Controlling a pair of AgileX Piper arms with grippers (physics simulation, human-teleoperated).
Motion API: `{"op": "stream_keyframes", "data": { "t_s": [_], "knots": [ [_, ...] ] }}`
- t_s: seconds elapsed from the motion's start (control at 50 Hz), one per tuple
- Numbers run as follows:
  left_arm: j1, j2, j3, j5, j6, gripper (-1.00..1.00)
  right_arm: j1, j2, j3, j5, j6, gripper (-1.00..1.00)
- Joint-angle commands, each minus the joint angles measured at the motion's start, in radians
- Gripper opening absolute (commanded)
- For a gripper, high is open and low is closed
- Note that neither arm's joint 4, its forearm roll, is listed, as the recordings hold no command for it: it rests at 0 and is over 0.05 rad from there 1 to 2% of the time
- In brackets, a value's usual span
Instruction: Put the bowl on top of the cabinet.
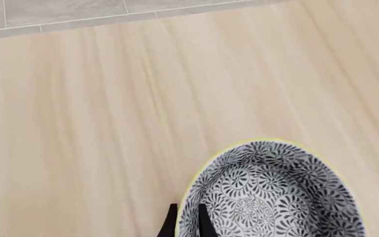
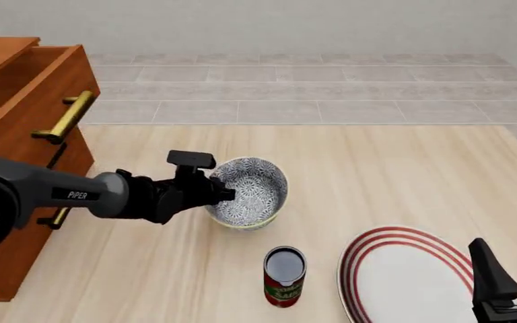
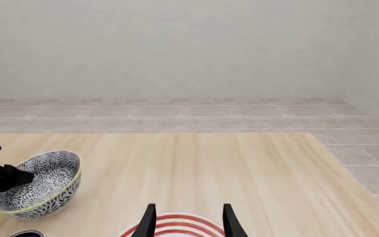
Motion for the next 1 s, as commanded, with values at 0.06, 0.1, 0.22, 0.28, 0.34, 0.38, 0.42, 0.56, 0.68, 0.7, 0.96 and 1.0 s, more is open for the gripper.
{"op": "stream_keyframes", "data": {
  "t_s": [0.06,0.1,0.22,0.28,0.34,0.38,0.42,0.56,0.68,0.7,0.96,1.0],
  "knots": [
    [-0.028,0.02,0.038,-0.004,-0.034,-1.0,0.001,0.0,0.0,-0.003,-0.002,1.0],
    [-0.029,0.006,0.046,-0.005,-0.037,-1.0,0.002,0.0,0.0,-0.002,-0.003,1.0],
    [-0.026,-0.066,0.082,-0.005,-0.022,-1.0,0.004,0.0,-0.001,-0.006,-0.005,1.0],
    [-0.012,-0.117,0.106,-0.004,0.004,-1.0,0.005,0.0,-0.001,-0.006,-0.008,1.0],
    [-0.008,-0.141,0.114,0.0,0.008,-1.0,0.007,0.0,-0.002,-0.005,-0.009,1.0],
    [0.001,-0.172,0.123,0.006,0.027,-1.0,0.008,0.0,-0.002,-0.006,-0.01,1.0],
    [0.002,-0.201,0.129,0.016,0.032,-1.0,0.009,0.0,-0.004,-0.006,-0.01,1.0],
    [0.011,-0.281,0.145,0.042,0.042,-1.0,0.01,0.0,-0.003,-0.007,-0.012,1.0],
    [0.015,-0.311,0.153,0.05,0.042,-1.0,0.012,0.0,-0.005,-0.006,-0.014,1.0],
    [0.013,-0.321,0.156,0.052,0.04,-1.0,0.012,0.0,-0.007,-0.006,-0.014,1.0],
    [0.001,-0.407,0.173,0.082,0.032,-1.0,0.013,0.0,-0.005,-0.006,-0.012,1.0],
    [0.0,-0.415,0.173,0.083,0.027,-1.0,0.014,0.0,-0.006,-0.006,-0.012,1.0]
  ]
}}
